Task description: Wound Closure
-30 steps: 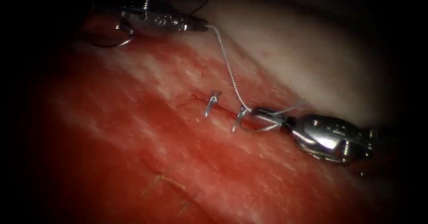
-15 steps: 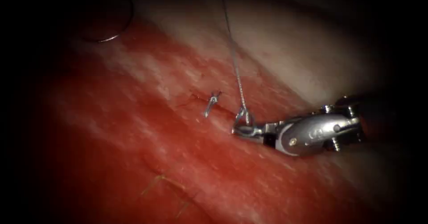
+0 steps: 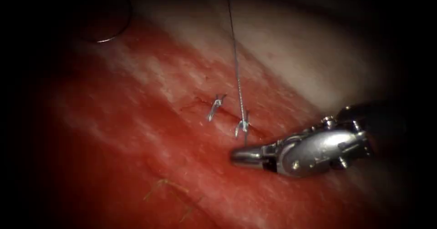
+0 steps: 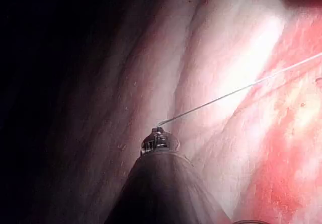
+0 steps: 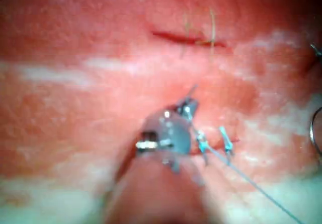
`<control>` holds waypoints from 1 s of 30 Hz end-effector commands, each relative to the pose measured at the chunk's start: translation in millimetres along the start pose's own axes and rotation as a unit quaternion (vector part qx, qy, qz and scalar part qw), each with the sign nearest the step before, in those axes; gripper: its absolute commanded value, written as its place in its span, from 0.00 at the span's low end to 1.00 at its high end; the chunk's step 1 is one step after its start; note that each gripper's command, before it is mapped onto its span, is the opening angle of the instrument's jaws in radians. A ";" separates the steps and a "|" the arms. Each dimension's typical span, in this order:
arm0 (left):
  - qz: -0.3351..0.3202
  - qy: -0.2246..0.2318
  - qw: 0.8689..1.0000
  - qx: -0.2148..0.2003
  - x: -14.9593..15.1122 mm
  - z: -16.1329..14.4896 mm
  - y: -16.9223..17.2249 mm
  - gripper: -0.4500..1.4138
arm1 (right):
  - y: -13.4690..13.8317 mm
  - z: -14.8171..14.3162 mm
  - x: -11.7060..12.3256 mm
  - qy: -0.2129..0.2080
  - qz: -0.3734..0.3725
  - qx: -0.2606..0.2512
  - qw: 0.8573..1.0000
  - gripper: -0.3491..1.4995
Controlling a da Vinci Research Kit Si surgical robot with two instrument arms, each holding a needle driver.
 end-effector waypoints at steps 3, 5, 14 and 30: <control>0.000 0.000 1.000 0.002 -0.3 1.4 -0.9 0.00 | -0.7 0.8 0.1 0.003 0.000 -0.002 1.000 0.00; -0.001 0.002 1.000 0.001 -0.4 1.8 -1.4 0.00 | -0.9 0.9 0.3 0.001 0.000 -0.003 1.000 0.00; 0.005 0.012 1.000 0.007 -2.0 6.1 -3.4 0.00 | -1.6 0.4 0.2 -0.006 -0.003 -0.008 1.000 0.00; 0.009 0.012 1.000 0.007 -6.9 8.6 -2.7 0.00 | -3.0 0.3 0.0 -0.018 -0.008 -0.003 1.000 0.00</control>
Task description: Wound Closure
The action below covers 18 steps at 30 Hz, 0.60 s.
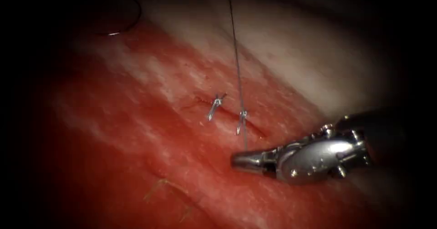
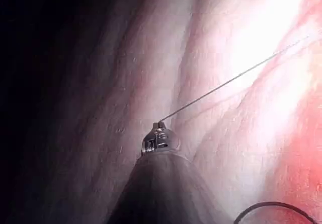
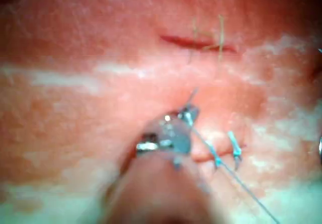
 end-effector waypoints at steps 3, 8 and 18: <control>-0.002 0.001 1.000 -0.003 0.8 -0.4 0.6 0.00 | -0.4 0.6 -0.4 0.002 0.002 -0.003 1.000 0.00; -0.010 0.000 1.000 -0.006 2.3 -1.2 0.7 0.00 | -0.5 0.6 0.0 0.007 -0.002 -0.009 1.000 0.00; -0.003 0.002 1.000 -0.004 0.8 -0.1 0.0 0.00 | -2.2 0.6 0.3 0.009 0.014 -0.005 1.000 0.00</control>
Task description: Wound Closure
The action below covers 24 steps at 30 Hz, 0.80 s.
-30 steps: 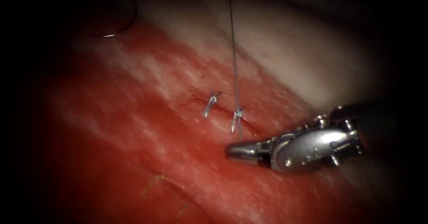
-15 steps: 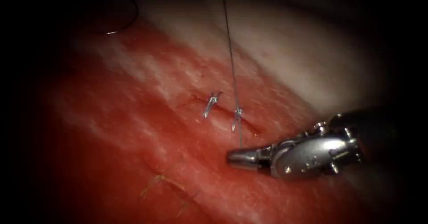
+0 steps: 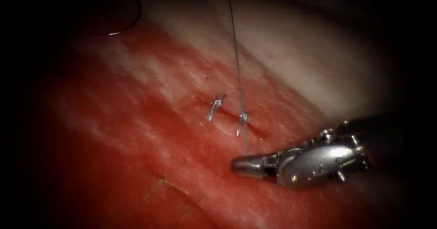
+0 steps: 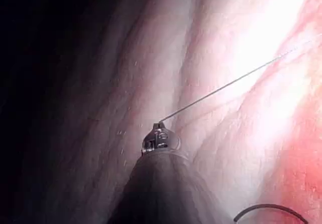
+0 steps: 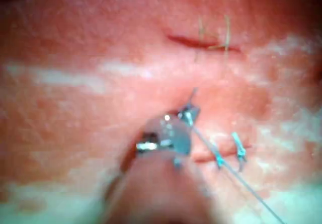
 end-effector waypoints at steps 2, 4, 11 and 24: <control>0.002 -0.002 1.000 0.003 -0.1 0.6 -0.1 0.00 | -1.0 0.6 0.5 0.002 0.001 0.002 1.000 0.00; 0.002 -0.004 1.000 0.004 -0.1 0.5 -0.3 0.00 | -1.1 0.5 0.9 0.002 0.002 0.002 1.000 0.00; 0.000 -0.007 1.000 0.005 -0.1 0.2 -0.9 0.00 | -2.2 0.6 1.7 0.001 -0.002 0.009 1.000 0.00; -0.007 0.006 1.000 -0.014 1.7 -3.0 2.0 0.00 | 0.4 -0.1 1.9 0.034 0.107 -0.048 0.993 0.60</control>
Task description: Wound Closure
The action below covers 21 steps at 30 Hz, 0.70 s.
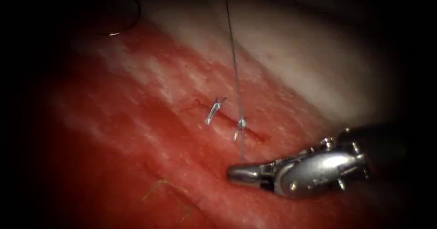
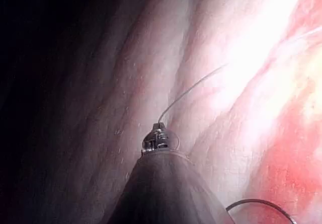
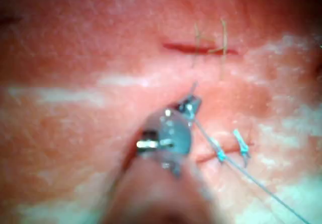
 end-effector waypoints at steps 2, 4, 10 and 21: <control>-0.012 0.006 1.000 -0.010 0.8 -1.0 0.7 0.00 | 0.1 -0.4 -0.3 0.008 0.052 -0.011 0.999 0.73; -0.019 0.011 1.000 -0.021 2.0 -3.2 1.4 0.00 | 0.9 -1.1 -0.1 0.013 0.082 -0.017 0.996 0.80; -0.059 0.049 0.997 -0.030 8.6 -13.2 2.0 0.00 | 3.9 -3.4 0.2 0.031 0.201 -0.026 0.979 0.85; -0.025 0.078 0.996 0.021 18.0 -24.8 2.3 0.00 | 11.0 -5.7 -8.5 0.043 0.399 -0.049 0.915 0.83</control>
